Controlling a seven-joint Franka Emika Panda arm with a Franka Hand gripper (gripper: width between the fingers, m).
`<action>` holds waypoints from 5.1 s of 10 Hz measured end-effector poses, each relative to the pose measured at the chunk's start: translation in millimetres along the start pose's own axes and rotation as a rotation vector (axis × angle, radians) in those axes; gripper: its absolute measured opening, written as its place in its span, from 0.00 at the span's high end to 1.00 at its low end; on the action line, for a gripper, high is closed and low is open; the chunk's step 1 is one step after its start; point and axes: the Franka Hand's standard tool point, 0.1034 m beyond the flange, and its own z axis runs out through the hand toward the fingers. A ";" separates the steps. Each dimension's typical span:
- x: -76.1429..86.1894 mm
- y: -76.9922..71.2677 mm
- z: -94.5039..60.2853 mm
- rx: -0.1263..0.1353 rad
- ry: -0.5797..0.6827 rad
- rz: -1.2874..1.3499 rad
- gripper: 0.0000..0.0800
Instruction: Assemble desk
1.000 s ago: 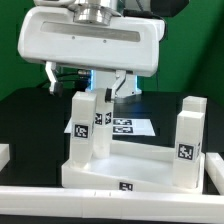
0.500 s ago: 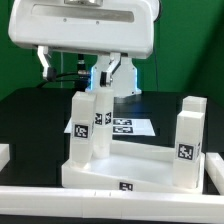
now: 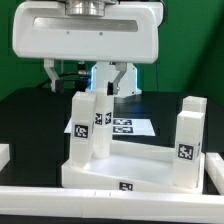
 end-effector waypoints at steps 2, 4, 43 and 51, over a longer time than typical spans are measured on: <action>-1.3 0.2 4.4 0.013 -0.143 -0.008 0.19; 5.0 0.9 9.4 0.004 -0.150 -0.013 0.19; 9.4 -10.5 18.8 -0.001 -0.093 1.299 0.19; 10.2 -12.2 19.0 0.009 -0.074 0.695 0.19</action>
Offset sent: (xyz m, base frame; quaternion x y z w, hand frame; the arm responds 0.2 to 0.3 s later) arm 0.0137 0.0000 -0.0048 -0.0044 0.0056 -0.0089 0.9999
